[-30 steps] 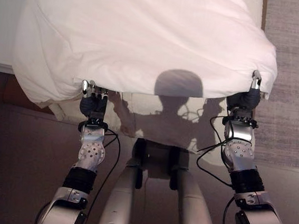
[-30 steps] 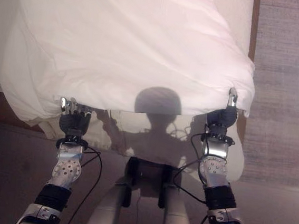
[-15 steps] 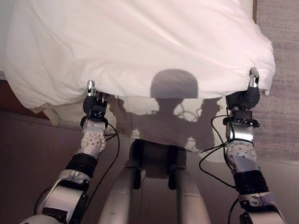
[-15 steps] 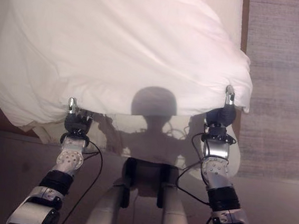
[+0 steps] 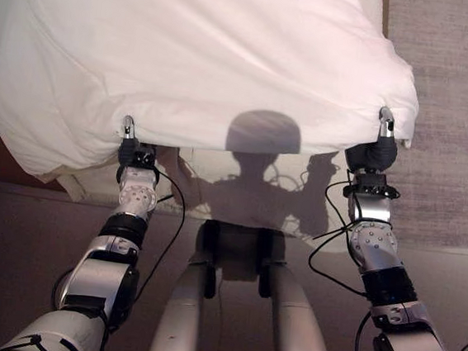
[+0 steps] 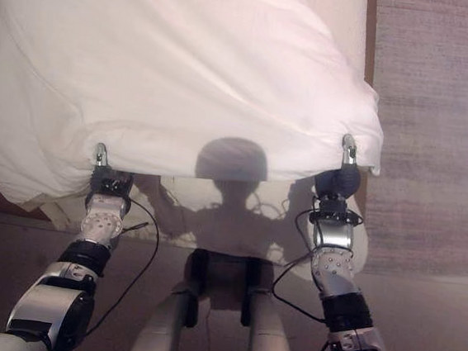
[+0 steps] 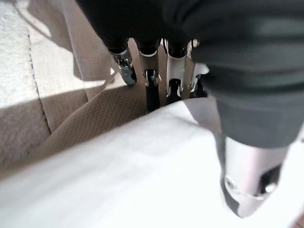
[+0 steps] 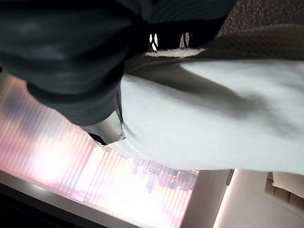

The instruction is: Make the bed

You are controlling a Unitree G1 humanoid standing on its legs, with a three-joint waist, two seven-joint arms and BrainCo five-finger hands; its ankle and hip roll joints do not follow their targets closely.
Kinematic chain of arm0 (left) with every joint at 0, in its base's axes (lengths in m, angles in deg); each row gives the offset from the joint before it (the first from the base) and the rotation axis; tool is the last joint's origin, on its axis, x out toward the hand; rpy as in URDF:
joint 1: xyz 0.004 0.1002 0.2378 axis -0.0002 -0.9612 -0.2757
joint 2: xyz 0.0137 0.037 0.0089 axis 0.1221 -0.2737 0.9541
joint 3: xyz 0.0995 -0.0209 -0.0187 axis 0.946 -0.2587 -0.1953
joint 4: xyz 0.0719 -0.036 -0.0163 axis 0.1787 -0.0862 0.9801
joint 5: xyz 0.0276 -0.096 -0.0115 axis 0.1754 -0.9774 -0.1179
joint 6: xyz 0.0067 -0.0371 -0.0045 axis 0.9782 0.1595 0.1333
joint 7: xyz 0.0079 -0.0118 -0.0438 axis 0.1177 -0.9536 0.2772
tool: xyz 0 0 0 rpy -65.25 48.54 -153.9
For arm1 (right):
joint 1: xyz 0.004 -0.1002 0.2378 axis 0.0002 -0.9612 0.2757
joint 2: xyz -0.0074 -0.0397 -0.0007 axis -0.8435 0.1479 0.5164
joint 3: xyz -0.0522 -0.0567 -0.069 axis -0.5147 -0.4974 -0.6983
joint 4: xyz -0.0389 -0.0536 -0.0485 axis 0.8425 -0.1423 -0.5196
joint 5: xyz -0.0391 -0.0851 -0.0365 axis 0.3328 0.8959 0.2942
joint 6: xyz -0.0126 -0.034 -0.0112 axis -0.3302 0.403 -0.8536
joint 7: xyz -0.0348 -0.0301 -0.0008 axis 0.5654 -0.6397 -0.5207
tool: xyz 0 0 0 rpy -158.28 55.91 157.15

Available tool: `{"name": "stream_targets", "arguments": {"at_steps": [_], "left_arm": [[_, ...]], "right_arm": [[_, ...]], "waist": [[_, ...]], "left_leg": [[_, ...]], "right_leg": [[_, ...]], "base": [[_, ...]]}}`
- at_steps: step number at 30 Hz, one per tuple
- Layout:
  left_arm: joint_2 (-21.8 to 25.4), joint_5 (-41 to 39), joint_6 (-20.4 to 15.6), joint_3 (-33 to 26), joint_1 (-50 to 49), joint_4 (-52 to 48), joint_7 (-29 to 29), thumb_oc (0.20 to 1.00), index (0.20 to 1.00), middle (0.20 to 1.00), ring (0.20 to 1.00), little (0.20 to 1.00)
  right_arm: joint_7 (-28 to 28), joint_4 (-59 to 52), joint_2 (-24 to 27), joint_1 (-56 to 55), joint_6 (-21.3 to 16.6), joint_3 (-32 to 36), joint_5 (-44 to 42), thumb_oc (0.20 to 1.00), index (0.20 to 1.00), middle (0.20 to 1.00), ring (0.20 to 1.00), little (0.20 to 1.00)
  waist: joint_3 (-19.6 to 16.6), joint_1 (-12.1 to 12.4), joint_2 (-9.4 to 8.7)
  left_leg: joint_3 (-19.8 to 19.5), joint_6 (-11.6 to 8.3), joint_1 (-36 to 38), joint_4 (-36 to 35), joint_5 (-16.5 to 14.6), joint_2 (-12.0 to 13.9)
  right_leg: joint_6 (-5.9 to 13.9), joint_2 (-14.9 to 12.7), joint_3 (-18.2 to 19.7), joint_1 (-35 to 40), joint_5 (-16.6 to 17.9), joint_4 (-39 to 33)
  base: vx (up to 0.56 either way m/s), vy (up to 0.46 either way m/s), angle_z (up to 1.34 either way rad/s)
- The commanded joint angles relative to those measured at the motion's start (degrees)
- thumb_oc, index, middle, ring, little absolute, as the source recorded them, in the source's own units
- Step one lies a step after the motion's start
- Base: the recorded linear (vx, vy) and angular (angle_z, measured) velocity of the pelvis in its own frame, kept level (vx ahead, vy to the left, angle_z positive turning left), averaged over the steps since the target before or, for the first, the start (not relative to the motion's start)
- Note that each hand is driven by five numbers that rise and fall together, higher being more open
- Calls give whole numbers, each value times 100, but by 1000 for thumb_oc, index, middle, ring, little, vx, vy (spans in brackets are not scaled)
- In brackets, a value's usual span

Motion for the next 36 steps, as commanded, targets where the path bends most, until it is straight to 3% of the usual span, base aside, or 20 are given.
{"name": "stream_targets", "arguments": {"at_steps": [1,4,5,6,7,8,14,16,21,25,26,27,29,31,34,36], "left_arm": [[280,246,-135,-122,195,303,76,1000,1000,1000,1000,1000],[286,365,-327,-123,154,14,-51,1000,1000,1000,1000,1000],[281,401,-417,-114,113,-155,-108,925,925,925,925,925],[258,446,-457,-104,42,-261,-170,802,802,802,802,802],[260,508,-482,-95,-12,-275,-158,442,442,442,442,442],[248,492,-540,-67,-22,-347,-202,200,200,200,200,200],[122,530,-812,-33,-446,-1116,-649,200,200,200,200,200],[-145,425,-1000,-132,-908,-1699,-1009,200,200,200,200,200],[-640,397,-1272,-128,-1495,-2448,-1122,200,200,200,200,200],[-914,647,-1283,-77,-2028,-3054,-1252,200,200,200,200,200],[-960,732,-1279,-109,-2222,-3317,-1238,200,200,200,200,200],[-962,747,-1276,-104,-2244,-3345,-1219,200,200,200,200,200],[-962,840,-1235,-133,-2540,-3639,-1192,200,200,200,200,200],[-992,926,-1350,-256,-2811,-3939,-1117,200,200,200,200,200],[-963,926,-1399,-294,-2813,-3874,-981,200,200,200,200,200],[-917,938,-1451,-280,-2705,-3790,-876,200,200,200,200,200]], "right_arm": [[249,-489,163,-698,-335,491,163,200,200,200,200,200],[235,-490,103,-755,-354,505,190,200,200,200,200,200],[242,-501,83,-789,-359,508,188,200,200,200,200,200],[248,-503,59,-811,-351,518,198,200,200,200,200,200],[230,-482,43,-827,-351,519,209,200,200,200,200,200],[221,-487,26,-828,-363,490,201,200,200,200,200,200],[259,-530,13,-1009,-393,470,153,200,200,200,200,200],[284,-597,-124,-1222,-370,454,117,200,200,200,200,200],[245,-577,-324,-1502,-379,431,22,200,200,200,200,200],[241,-569,-348,-1772,-357,529,30,200,200,200,200,200],[229,-506,-377,-1802,-322,551,22,200,200,200,200,200],[229,-506,-383,-1809,-320,549,23,200,200,200,200,200],[181,-489,-400,-1824,-346,560,-22,200,200,200,200,200],[72,-160,-335,-1799,-299,469,108,200,200,200,200,200],[-58,91,-306,-1743,-294,398,71,200,200,200,200,200],[-141,194,-264,-1701,-309,406,167,200,200,200,200,200]], "waist": [[-685,-304,212],[-666,-318,184],[-661,-319,173],[-651,-319,166],[-668,-315,154],[-663,-325,150],[-695,-299,165],[-703,-269,191],[-714,-212,173],[-576,-125,29],[-527,-21,-124],[-532,-28,-127],[-534,-15,-215],[-505,167,-254],[-509,252,-166],[-548,266,-70]], "left_leg": [[56,-27,-199,280,-258,183],[54,-28,-197,281,-261,181],[58,-29,-199,279,-263,184],[58,-31,-207,287,-261,190],[67,-41,-219,301,-259,195],[67,-31,-213,281,-259,196],[102,-65,-39,-90,-99,195],[72,-56,181,-415,37,213],[-40,-126,442,-708,224,262],[-257,-438,336,-314,635,252],[-616,-432,334,-106,554,198],[-625,-435,336,-107,552,196],[-750,-350,599,-379,481,607],[-1218,-367,976,-1131,793,1202],[-1476,-443,1112,-1592,1003,1464],[-1277,-550,1184,-1903,1127,1583]], "right_leg": [[536,9,301,-33,261,-338],[539,22,318,-35,280,-347],[541,21,327,-39,283,-358],[540,20,335,-53,286,-360],[534,27,343,-65,289,-354],[536,41,348,-76,293,-353],[546,82,406,14,360,-598],[510,171,442,101,347,-685],[417,272,360,270,247,-678],[265,273,236,578,165,-819],[232,254,271,623,116,-722],[229,253,263,620,105,-705],[221,273,326,575,-54,-448],[298,338,591,483,-140,-193],[434,265,835,347,-124,-102],[526,125,863,287,-85,-105]], "base": [[0,0,0],[0,0,0],[0,0,0],[0,0,0],[0,0,0],[0,0,0],[11,-18,-4],[24,-79,-17],[9,-133,-4],[-39,-185,11],[-55,-114,22],[-22,-105,22],[22,-20,20],[12,142,-6],[-22,364,-12],[-22,473,-5]]}}
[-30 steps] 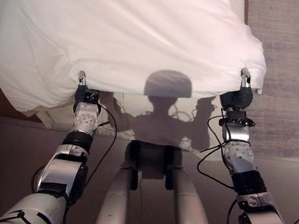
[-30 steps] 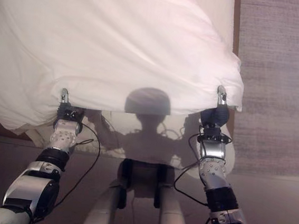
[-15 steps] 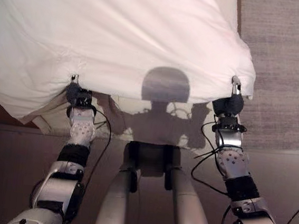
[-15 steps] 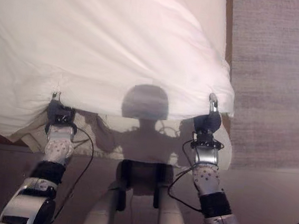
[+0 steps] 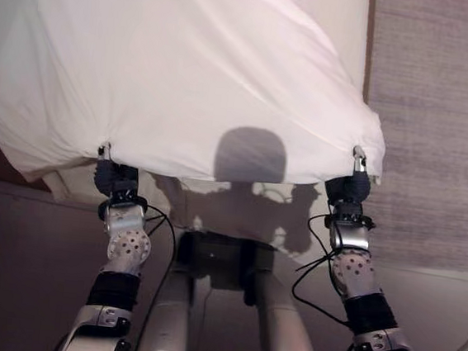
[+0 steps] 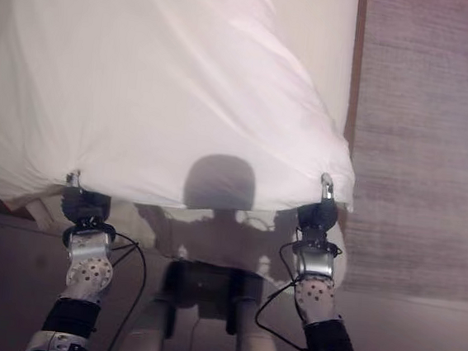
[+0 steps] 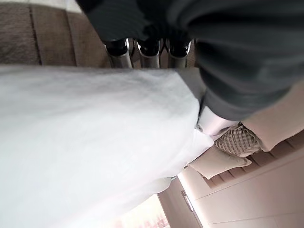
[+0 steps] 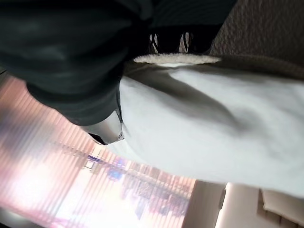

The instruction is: Make the bed

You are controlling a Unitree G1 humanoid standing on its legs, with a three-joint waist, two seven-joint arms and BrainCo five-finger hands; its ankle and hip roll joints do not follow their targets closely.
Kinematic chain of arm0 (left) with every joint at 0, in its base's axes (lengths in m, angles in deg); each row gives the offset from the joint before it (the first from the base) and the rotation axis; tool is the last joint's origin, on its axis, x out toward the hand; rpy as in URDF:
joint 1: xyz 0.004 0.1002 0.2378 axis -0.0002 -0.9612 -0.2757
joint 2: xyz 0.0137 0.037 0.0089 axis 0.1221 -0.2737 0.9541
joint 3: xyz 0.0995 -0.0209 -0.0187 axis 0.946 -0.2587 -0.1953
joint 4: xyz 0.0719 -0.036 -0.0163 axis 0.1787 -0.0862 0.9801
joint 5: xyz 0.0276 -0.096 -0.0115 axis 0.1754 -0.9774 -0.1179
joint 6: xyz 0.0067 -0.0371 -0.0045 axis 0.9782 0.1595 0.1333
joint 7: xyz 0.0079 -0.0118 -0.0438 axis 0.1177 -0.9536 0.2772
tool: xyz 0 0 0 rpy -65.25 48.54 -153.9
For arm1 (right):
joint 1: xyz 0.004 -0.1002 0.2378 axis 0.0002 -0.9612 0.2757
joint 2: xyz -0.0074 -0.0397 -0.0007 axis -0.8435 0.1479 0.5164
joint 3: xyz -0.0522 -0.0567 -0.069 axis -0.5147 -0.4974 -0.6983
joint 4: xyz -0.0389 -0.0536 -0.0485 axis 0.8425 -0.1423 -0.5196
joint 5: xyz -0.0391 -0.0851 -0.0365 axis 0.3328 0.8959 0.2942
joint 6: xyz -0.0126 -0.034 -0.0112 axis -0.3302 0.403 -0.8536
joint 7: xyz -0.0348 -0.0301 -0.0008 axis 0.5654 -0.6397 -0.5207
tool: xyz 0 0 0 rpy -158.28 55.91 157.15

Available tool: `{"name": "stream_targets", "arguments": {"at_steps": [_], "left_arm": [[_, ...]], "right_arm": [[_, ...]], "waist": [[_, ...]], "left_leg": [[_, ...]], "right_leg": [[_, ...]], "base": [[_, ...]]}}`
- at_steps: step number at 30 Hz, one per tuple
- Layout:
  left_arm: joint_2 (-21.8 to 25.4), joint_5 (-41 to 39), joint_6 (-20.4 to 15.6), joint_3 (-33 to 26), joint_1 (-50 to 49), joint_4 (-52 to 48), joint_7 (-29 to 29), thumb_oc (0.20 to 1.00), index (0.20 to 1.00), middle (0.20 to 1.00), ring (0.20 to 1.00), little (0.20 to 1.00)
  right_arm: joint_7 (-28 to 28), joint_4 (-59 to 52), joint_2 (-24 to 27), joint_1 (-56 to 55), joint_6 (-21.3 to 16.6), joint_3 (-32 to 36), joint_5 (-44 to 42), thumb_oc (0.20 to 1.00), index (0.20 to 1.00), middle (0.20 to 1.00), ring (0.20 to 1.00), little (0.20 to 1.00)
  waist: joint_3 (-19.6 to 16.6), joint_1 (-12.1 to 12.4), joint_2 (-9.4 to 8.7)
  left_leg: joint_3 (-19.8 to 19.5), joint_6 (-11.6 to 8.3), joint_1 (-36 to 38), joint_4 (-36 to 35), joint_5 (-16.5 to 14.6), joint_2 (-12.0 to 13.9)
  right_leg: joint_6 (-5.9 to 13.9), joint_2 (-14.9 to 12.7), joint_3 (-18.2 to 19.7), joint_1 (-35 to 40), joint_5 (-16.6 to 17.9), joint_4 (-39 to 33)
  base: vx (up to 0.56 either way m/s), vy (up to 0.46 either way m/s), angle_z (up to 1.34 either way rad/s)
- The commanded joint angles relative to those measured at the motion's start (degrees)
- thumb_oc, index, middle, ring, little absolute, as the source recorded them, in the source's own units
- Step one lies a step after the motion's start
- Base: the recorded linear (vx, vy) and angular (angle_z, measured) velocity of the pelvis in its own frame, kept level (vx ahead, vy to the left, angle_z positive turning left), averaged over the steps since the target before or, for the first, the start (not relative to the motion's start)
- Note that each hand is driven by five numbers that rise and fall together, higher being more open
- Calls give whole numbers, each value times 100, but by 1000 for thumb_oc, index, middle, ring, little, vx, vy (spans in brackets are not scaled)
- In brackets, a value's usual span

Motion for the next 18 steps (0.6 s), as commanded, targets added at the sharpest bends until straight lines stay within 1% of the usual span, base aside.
{"name": "stream_targets", "arguments": {"at_steps": [1,2,3,4,5,6,7,8,9,10,11,12,13,15,16,17,18], "left_arm": [[-96,414,-284,-19,-144,-305,-43,200,200,200,200,200],[-51,420,-230,111,-64,-330,-121,200,200,200,200,200],[-46,417,-231,109,-56,-325,-125,200,200,200,200,200],[-69,406,-168,263,-27,-310,-209,200,200,200,200,200],[-106,352,-101,406,-67,-249,-306,200,200,200,200,200],[-61,430,-66,501,-95,-348,-336,200,200,200,200,200],[-29,464,5,557,-264,-377,-391,200,200,200,200,200],[-28,467,5,557,-268,-383,-388,200,200,200,200,200],[3,634,29,564,-386,-467,-348,200,200,200,200,200],[-10,614,38,595,-407,-505,-348,200,200,200,200,200],[-16,673,32,607,-381,-521,-316,200,200,200,200,200],[-40,767,75,616,-374,-635,-297,200,200,200,200,200],[-45,773,77,616,-384,-646,-289,200,200,200,200,200],[-86,868,126,594,-429,-703,-204,200,200,200,200,200],[-121,949,169,696,-461,-810,-149,200,200,200,200,200],[-124,954,170,700,-468,-815,-144,200,200,200,200,200],[-150,1017,171,737,-506,-863,-120,200,200,200,200,200]], "right_arm": [[-58,-399,465,-728,-378,390,-28,200,200,200,200,200],[-51,-505,444,-748,-403,399,60,200,200,200,200,200],[-54,-507,440,-743,-403,401,63,200,200,200,200,200],[-64,-563,431,-783,-374,384,99,200,200,200,200,200],[-23,-612,444,-905,-336,475,41,200,200,200,200,200],[-16,-599,390,-942,-301,447,24,200,200,200,200,200],[35,-494,333,-938,-204,373,77,200,200,200,200,200],[35,-495,331,-938,-204,372,78,200,200,200,200,200],[45,-472,266,-929,-152,308,141,200,200,200,200,200],[61,-464,255,-932,-105,241,177,200,200,200,200,200],[87,-465,264,-954,-76,200,164,200,200,200,200,200],[72,-419,254,-1003,-86,146,125,200,200,200,200,200],[69,-422,256,-1009,-88,142,125,200,200,200,200,200],[73,-430,218,-1081,-93,42,157,200,200,200,200,200],[105,-404,214,-1211,-94,23,151,200,200,200,200,200],[108,-405,215,-1218,-95,23,149,200,200,200,200,200],[118,-419,221,-1257,-99,31,158,200,200,200,200,200]], "waist": [[-563,-44,661],[-556,-148,654],[-560,-146,650],[-570,-198,611],[-562,-248,619],[-553,-261,656],[-624,-246,663],[-641,-248,652],[-660,-200,676],[-663,-239,688],[-661,-293,684],[-667,-369,649],[-669,-370,644],[-701,-361,613],[-753,-416,636],[-751,-412,630],[-769,-410,643]], "left_leg": [[59,-97,-116,-687,1260,120],[464,9,-268,13,669,-154],[461,18,-314,66,659,-166],[532,95,-485,678,187,-508],[611,147,-804,1410,-114,-921],[637,225,-884,1611,-330,-1092],[813,466,-932,1766,-616,-1300],[820,475,-962,1767,-593,-1316],[917,556,-891,1794,-705,-1332],[959,630,-837,1713,-682,-1422],[984,671,-818,1608,-626,-1503],[1017,748,-718,1312,-467,-1728],[1018,743,-695,1288,-472,-1729],[1060,769,-552,841,-281,-1882],[964,775,-328,422,-133,-2021],[967,775,-305,397,-125,-2024],[937,797,-265,372,-98,-2078]], "right_leg": [[754,-206,181,-133,112,-348],[970,-607,155,-41,338,-528],[981,-614,163,-55,367,-547],[1157,-960,202,114,669,-897],[1220,-1362,312,449,1149,-1394],[1174,-1555,313,521,1339,-1601],[1097,-1932,194,577,2161,-2195],[1106,-1949,200,568,2207,-2240],[1033,-1928,-9,619,2151,-2362],[937,-1621,100,634,1785,-2156],[882,-1288,228,536,1530,-1897],[710,-323,314,305,920,-1497],[701,-320,317,287,878,-1437],[556,300,56,198,620,-1077],[440,693,260,206,422,-821],[438,691,265,211,412,-811],[371,743,334,319,391,-866]], "base": [[-23,575,-11],[-37,581,-13],[-14,656,5],[23,598,37],[88,828,55],[167,1014,62],[132,712,46],[137,674,-1],[60,406,-47],[55,527,-73],[-16,559,-69],[-19,351,-49],[-12,294,-33],[2,139,2],[23,89,28],[38,49,33],[4,17,26]]}}
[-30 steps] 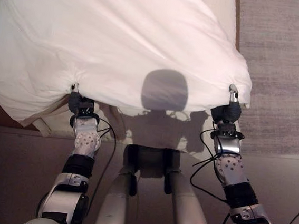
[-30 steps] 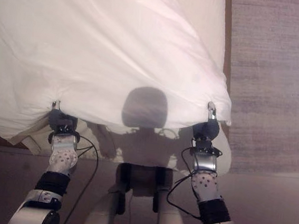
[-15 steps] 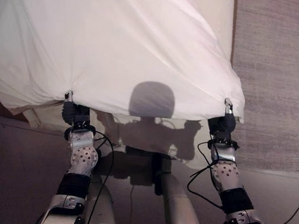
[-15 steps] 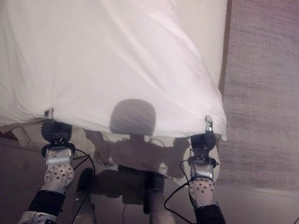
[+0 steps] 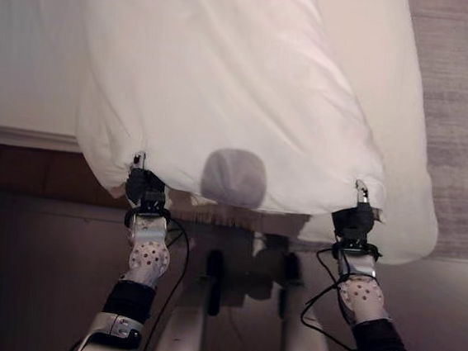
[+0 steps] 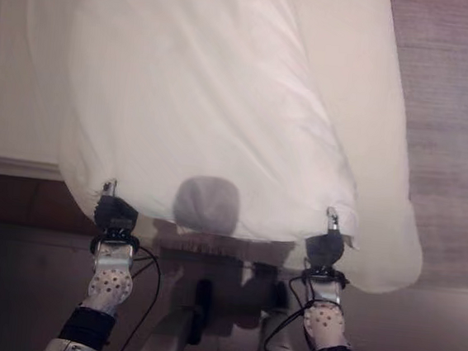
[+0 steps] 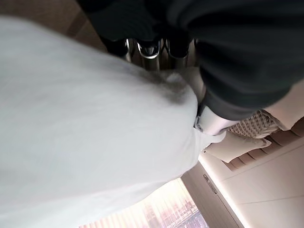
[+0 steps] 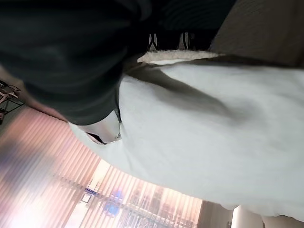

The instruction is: Make the bed

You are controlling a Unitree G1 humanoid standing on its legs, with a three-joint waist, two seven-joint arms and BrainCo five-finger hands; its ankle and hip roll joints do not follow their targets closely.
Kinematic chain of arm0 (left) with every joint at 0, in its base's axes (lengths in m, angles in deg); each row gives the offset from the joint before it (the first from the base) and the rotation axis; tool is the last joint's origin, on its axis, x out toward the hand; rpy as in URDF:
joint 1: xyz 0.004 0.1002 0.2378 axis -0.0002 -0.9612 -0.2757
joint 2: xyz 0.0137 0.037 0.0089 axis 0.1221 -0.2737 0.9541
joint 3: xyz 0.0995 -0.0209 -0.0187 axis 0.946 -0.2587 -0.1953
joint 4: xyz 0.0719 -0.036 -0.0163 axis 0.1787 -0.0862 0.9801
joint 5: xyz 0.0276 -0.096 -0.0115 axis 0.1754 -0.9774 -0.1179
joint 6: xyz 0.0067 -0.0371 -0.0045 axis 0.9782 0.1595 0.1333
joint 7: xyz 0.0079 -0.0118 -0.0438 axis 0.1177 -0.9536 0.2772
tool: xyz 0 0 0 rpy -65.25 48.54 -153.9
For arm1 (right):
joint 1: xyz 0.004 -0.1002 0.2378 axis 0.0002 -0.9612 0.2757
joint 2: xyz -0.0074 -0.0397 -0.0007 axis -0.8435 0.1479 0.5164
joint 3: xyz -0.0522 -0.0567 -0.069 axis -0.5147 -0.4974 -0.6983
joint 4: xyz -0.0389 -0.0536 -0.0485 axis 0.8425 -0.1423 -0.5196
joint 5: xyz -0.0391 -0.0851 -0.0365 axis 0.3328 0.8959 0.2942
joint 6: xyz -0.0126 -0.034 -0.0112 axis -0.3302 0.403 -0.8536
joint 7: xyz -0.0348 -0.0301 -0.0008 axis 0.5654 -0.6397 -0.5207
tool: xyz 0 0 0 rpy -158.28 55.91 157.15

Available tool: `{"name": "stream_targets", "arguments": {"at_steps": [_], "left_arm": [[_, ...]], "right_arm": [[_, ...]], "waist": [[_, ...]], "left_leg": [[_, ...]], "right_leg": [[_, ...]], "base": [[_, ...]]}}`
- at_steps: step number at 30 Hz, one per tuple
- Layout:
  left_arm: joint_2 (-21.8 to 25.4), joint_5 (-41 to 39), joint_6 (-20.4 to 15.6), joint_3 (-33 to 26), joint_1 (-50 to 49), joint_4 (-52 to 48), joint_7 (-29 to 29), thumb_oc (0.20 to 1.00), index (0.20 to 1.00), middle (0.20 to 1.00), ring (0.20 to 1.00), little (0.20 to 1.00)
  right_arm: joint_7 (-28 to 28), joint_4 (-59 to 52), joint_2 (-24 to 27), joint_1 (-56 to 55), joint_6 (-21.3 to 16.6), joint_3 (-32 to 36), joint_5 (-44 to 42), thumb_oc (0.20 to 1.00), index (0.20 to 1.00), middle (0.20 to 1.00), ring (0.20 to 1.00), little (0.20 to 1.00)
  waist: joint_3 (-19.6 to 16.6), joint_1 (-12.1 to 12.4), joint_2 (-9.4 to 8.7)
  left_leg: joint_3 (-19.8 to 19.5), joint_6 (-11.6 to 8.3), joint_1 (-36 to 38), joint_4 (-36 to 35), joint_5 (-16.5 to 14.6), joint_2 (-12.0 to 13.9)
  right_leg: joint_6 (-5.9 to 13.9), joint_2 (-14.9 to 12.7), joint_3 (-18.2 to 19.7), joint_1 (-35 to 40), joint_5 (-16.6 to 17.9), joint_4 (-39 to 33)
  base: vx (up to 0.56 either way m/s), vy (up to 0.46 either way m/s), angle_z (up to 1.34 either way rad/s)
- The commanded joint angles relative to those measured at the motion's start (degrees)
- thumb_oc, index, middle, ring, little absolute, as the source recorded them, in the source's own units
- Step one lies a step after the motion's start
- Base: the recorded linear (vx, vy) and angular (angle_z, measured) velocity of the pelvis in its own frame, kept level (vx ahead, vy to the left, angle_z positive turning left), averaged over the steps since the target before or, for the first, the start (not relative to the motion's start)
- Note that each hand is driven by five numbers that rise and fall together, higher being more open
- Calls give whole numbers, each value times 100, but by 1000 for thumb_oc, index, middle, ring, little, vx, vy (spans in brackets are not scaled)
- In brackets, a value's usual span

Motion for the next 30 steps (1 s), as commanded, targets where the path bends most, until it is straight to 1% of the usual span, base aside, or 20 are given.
{"name": "stream_targets", "arguments": {"at_steps": [1,5,8,11,12,14,15,16,17,18,19,20,21,23,24,25,26,28,29,30], "left_arm": [[95,583,-47,74,-130,-632,-32,200,200,200,200,200],[-195,454,-74,132,-388,-710,47,200,200,200,200,200],[-290,462,9,248,-435,-679,-17,200,200,200,200,200],[-372,405,26,293,-549,-707,-90,200,200,200,200,200],[-359,442,43,282,-627,-775,-73,200,200,200,200,200],[-308,512,42,276,-663,-843,-59,200,200,200,200,200],[-307,514,42,277,-666,-845,-57,200,200,200,200,200],[-256,543,-13,242,-653,-934,-20,200,200,200,200,200],[-256,543,-13,242,-654,-934,-19,200,200,200,200,200],[-154,663,-85,178,-598,-1009,41,200,200,200,200,200],[-154,663,-85,177,-598,-1010,42,200,200,200,200,200],[-103,624,-153,155,-506,-1024,60,200,200,200,200,200],[-53,676,-156,174,-469,-1034,59,200,200,200,200,200],[10,634,-139,221,-426,-1012,-3,200,200,200,200,200],[5,557,-136,278,-430,-988,-60,200,200,200,200,200],[6,555,-136,278,-427,-986,-62,200,200,200,200,200],[30,405,-74,464,-325,-815,-295,200,200,200,200,200],[33,400,-75,463,-321,-809,-301,200,200,200,200,200],[142,391,106,654,-420,-621,-461,200,200,200,200,200],[142,380,135,645,-504,-573,-485,200,200,200,200,200]], "right_arm": [[247,-219,239,-340,-179,53,123,200,200,200,200,200],[127,-210,318,-370,-137,41,111,200,200,200,200,200],[84,-331,489,-470,-148,191,222,200,200,200,200,200],[38,-274,613,-431,-157,195,378,200,200,200,200,200],[-9,-273,585,-369,-231,216,391,200,200,200,200,200],[-21,-286,587,-344,-255,240,410,200,200,200,200,200],[-20,-284,585,-345,-255,241,410,200,200,200,200,200],[-54,-300,608,-344,-274,220,494,200,200,200,200,200],[-54,-300,607,-345,-274,219,494,200,200,200,200,200],[-108,-312,684,-363,-299,198,683,200,200,200,200,200],[-109,-313,684,-363,-299,197,683,200,200,200,200,200],[-192,-299,731,-358,-332,150,811,200,200,200,200,200],[-229,-278,737,-332,-330,128,813,200,200,200,200,200],[-242,-269,687,-273,-344,79,754,200,200,200,200,200],[-235,-269,647,-286,-380,108,738,200,200,200,200,200],[-235,-269,646,-284,-381,109,738,200,200,200,200,200],[-228,-300,545,-227,-338,-29,755,200,200,200,200,200],[-229,-301,542,-225,-338,-28,756,200,200,200,200,200],[-68,-340,326,-308,-190,-187,548,200,200,200,200,200],[-21,-348,240,-319,-154,-265,581,200,200,200,200,200]], "waist": [[-339,-93,84],[-424,-56,259],[-274,-158,304],[-245,-144,278],[-293,-144,218],[-333,-130,148],[-334,-131,142],[-361,-96,97],[-364,-97,96],[-392,-104,109],[-388,-107,107],[-363,-108,155],[-372,-94,178],[-346,-56,203],[-320,-88,242],[-333,-81,246],[-326,-156,205],[-343,-148,206],[-345,-152,212],[-356,-102,231]], "left_leg": [[-686,-340,426,-516,-16,-277],[-542,-405,362,-350,-42,-184],[-271,-783,-21,658,278,1],[-579,-731,-34,824,97,-145],[-887,-625,30,608,-90,46],[-1164,-602,74,264,30,349],[-1164,-603,90,235,43,346],[-1514,-617,187,-197,296,589],[-1514,-618,188,-207,303,589],[-1876,-693,259,-807,734,1029],[-1877,-694,272,-825,745,1029],[-1909,-820,379,-1219,1056,1386],[-1889,-859,414,-1285,1075,1475],[-1898,-907,469,-1092,874,1423],[-1567,-881,422,-890,691,1338],[-1566,-882,396,-880,697,1342],[-1032,-799,433,-239,57,1051],[-1027,-792,389,-200,48,1048],[-833,-570,196,382,-412,572],[-703,-464,230,463,-550,490]], "right_leg": [[-41,230,166,606,633,-1100],[-24,86,146,720,663,-1236],[-137,-69,33,964,612,-1343],[-188,-18,82,1004,595,-1266],[-163,43,238,928,540,-1171],[-129,-33,357,910,535,-1185],[-130,-38,357,914,535,-1188],[-121,-61,463,899,514,-1158],[-121,-63,463,897,516,-1160],[-117,-61,600,819,378,-1000],[-118,-63,598,823,376,-999],[-85,-148,633,771,272,-863],[-40,-214,632,763,253,-865],[84,-310,714,776,314,-932],[206,-510,713,852,403,-1031],[210,-505,718,834,423,-1045],[577,-1028,825,1014,905,-1416],[587,-1031,835,996,927,-1439],[651,-1675,997,1119,1874,-2048],[573,-1862,839,1143,2119,-2304]], "base": [[0,0,0],[-23,-82,-20],[-58,-192,4],[-19,-95,41],[17,-58,-8],[21,20,-30],[27,84,-20],[17,46,-5],[61,187,-15],[45,138,-12],[74,372,-17],[46,362,-15],[63,522,-11],[44,479,2],[23,373,-7],[67,786,-29],[43,563,-1],[62,627,14],[125,947,-14],[144,1281,0]]}}
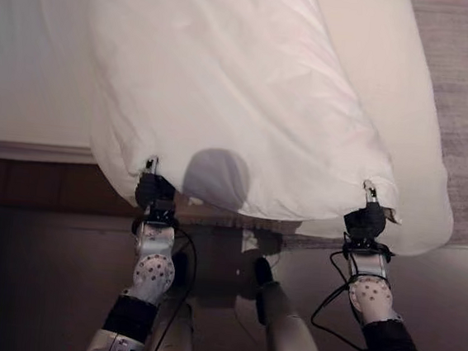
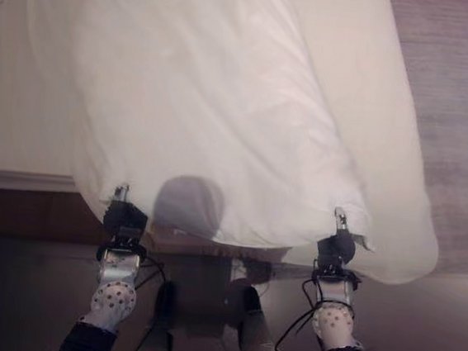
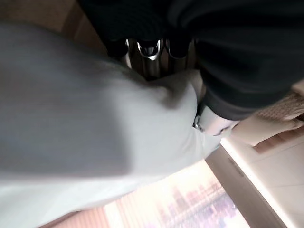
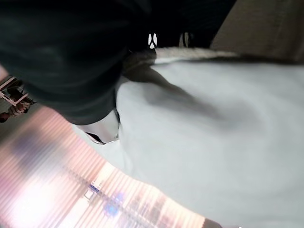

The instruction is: Make the bed

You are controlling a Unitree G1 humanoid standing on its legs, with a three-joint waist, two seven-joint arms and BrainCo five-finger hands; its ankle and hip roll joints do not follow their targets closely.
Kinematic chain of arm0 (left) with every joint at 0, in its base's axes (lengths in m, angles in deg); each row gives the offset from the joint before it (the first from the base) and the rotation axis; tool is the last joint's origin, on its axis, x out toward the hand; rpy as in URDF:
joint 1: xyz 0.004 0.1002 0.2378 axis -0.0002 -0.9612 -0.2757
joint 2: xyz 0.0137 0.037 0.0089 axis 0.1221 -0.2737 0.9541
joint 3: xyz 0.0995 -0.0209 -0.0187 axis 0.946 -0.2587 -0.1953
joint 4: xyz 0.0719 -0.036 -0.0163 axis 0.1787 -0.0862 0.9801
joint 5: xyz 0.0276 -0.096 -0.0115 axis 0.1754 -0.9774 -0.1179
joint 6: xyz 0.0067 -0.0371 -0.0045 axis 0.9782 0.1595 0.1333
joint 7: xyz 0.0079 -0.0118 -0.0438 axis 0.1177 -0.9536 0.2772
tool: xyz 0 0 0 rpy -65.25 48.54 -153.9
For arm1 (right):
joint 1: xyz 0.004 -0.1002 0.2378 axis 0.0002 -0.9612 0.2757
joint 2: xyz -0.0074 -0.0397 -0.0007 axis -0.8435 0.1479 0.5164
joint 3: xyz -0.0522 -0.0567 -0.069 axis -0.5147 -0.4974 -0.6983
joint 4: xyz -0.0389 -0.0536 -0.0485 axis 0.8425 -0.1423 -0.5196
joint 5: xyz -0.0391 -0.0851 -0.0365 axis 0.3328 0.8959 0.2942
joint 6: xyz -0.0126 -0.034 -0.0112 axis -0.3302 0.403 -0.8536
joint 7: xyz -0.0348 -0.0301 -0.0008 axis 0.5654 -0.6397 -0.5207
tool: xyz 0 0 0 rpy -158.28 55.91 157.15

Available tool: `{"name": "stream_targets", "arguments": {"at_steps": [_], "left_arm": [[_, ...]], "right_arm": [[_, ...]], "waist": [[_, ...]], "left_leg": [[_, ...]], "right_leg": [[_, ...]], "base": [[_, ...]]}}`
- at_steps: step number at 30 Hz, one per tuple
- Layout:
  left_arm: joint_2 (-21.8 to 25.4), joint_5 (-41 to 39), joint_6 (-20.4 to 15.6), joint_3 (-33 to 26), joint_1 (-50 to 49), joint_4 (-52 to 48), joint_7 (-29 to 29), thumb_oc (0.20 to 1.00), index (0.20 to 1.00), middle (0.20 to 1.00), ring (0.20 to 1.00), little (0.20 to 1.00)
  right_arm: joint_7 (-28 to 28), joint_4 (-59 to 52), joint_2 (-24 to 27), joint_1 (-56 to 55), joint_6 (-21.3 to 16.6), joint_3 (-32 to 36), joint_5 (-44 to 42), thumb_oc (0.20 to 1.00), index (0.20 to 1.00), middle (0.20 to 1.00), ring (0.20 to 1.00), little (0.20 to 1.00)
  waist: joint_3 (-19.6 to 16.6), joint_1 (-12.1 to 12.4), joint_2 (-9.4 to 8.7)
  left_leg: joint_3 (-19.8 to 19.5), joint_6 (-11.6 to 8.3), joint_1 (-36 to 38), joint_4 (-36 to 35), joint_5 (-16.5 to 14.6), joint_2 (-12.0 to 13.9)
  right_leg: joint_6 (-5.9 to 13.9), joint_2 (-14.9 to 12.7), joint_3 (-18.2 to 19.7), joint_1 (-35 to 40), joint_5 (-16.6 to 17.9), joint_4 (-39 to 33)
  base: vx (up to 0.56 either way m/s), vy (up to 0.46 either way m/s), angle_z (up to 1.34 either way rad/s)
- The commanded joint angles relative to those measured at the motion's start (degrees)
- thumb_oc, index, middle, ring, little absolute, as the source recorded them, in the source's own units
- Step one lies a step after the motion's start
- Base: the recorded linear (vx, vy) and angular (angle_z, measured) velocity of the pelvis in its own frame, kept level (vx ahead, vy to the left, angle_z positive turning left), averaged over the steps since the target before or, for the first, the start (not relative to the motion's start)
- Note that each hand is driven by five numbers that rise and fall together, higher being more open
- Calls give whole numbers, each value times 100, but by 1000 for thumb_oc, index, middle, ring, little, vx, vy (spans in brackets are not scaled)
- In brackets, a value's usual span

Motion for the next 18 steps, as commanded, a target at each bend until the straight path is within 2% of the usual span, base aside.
{"name": "stream_targets", "arguments": {"at_steps": [1,2,3,4,5,6,7,8,9,10,11,12,13,16,18], "left_arm": [[293,229,58,-203,-290,-470,-432,200,200,200,200,200],[293,230,59,-202,-296,-473,-430,200,200,200,200,200],[242,231,34,-249,-328,-425,-399,200,200,200,200,200],[205,242,35,-298,-354,-435,-393,200,200,200,200,200],[206,243,36,-300,-353,-436,-392,200,200,200,200,200],[182,245,57,-312,-411,-492,-389,200,200,200,200,200],[182,245,57,-312,-411,-492,-389,200,200,200,200,200],[146,354,75,-277,-419,-532,-324,200,200,200,200,200],[113,403,105,-232,-406,-515,-324,200,200,200,200,200],[113,403,105,-232,-406,-515,-323,200,200,200,200,200],[1,346,121,-131,-483,-550,-441,200,200,200,200,200],[-70,268,102,-114,-513,-565,-477,200,200,200,200,200],[-111,259,104,-115,-558,-588,-485,200,200,200,200,200],[-191,148,98,-107,-651,-598,-507,200,200,200,200,200],[-278,107,109,-2,-606,-594,-542,200,200,200,200,200]], "right_arm": [[452,-560,-391,-366,114,-262,22,200,200,200,200,200],[453,-561,-392,-370,114,-263,22,200,200,200,200,200],[452,-477,-415,-319,100,-296,-38,200,200,200,200,200],[512,-465,-407,-325,102,-266,-90,200,200,200,200,200],[514,-463,-406,-323,102,-267,-92,200,200,200,200,200],[572,-478,-382,-368,85,-260,-111,200,200,200,200,200],[572,-478,-383,-368,85,-260,-111,200,200,200,200,200],[665,-475,-314,-476,39,-253,-126,200,200,200,200,200],[745,-471,-275,-535,55,-225,-116,200,200,200,200,200],[745,-471,-275,-535,55,-225,-116,200,200,200,200,200],[779,-415,-210,-641,41,-173,-134,200,200,200,200,200],[763,-409,-196,-659,26,-171,-138,200,200,200,200,200],[751,-406,-161,-714,39,-167,-101,200,200,200,200,200],[665,-367,-55,-698,59,-181,24,200,200,200,200,200],[561,-360,82,-752,14,-84,142,200,200,200,200,200]], "waist": [[-349,88,124],[-355,77,129],[-363,54,121],[-355,60,94],[-366,57,86],[-366,56,56],[-371,55,55],[-369,-15,36],[-380,-50,31],[-377,-52,30],[-418,-110,67],[-454,-102,110],[-492,-93,159],[-588,-18,254],[-503,-37,373]], "left_leg": [[124,694,-332,641,-654,-397],[112,695,-337,648,-661,-400],[205,759,-167,294,-579,-547],[285,757,-45,14,-476,-637],[286,756,-49,-14,-451,-645],[326,747,29,-302,-342,-761],[326,747,26,-306,-339,-763],[283,685,195,-611,-196,-947],[246,668,253,-683,-105,-1049],[245,668,257,-686,-104,-1050],[107,710,344,-707,-37,-1197],[87,729,355,-690,-24,-1235],[64,727,340,-659,-18,-1230],[133,670,317,-616,-20,-1195],[302,217,-105,270,399,-1209]], "right_leg": [[-10,-755,-273,310,1801,-1817],[-10,-756,-288,310,1787,-1805],[-87,-193,-538,271,1289,-1600],[-109,141,-752,219,1111,-1509],[-109,133,-748,200,1115,-1503],[-159,545,-913,96,978,-1345],[-159,544,-913,90,978,-1343],[-266,1137,-842,75,771,-1092],[-337,1352,-747,65,703,-949],[-337,1351,-748,67,700,-946],[-537,1522,-511,206,665,-948],[-569,1444,-412,277,683,-1023],[-561,1436,-308,292,689,-1021],[-496,1295,-383,442,758,-1306],[-534,1090,-478,683,802,-1508]], "base": [[67,596,-11],[8,613,-68],[-25,398,-107],[-31,397,-93],[-36,201,-40],[-23,82,-14],[-33,177,6],[-17,121,15],[-18,121,11],[9,78,52],[11,58,61],[12,56,69],[-4,-14,17],[-14,-53,-9],[-122,-156,19]]}}
